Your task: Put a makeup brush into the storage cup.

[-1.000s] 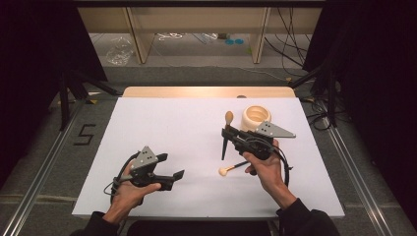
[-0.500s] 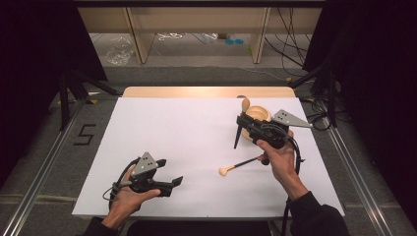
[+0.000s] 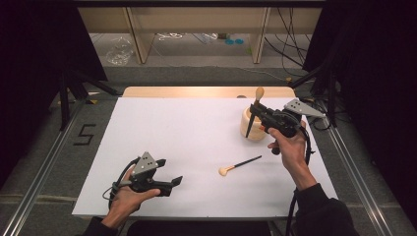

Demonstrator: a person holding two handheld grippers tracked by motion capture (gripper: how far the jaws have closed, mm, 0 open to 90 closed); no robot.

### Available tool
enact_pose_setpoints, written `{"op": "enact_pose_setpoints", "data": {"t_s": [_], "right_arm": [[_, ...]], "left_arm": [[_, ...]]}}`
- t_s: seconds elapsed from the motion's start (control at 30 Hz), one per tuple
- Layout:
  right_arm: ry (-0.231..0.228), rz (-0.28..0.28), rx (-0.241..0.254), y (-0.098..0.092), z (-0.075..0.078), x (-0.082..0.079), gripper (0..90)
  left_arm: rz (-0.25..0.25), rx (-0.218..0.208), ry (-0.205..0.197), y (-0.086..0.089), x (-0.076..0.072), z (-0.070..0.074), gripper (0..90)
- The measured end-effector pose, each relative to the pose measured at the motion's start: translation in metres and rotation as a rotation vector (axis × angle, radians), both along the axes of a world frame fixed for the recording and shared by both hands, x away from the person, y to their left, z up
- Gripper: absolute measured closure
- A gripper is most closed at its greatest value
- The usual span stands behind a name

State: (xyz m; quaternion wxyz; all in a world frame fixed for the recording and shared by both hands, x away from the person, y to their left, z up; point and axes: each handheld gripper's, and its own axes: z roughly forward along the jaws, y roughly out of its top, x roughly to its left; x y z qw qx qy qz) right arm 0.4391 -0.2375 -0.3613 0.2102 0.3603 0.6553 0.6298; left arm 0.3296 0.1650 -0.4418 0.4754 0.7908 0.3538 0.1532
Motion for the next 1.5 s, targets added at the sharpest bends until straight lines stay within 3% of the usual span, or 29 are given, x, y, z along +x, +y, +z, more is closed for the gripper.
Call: {"op": "enact_pose_setpoints", "data": {"t_s": [0.77, 1.0, 1.5], "right_arm": [[-0.012, -0.068, 0.034, -0.019, 0.021, 0.031, 77.5], [-0.016, -0.08, 0.037, -0.023, 0.022, 0.037, 77.5], [-0.013, -0.166, 0.015, -0.04, 0.01, 0.056, 77.5]], "left_arm": [[0.0, -0.015, 0.017, -0.001, 0.0, -0.001, 16.8], [0.0, -0.016, 0.018, -0.001, 0.0, -0.001, 16.8], [-0.029, -0.016, 0.032, -0.003, 0.001, -0.002, 17.0]]}}
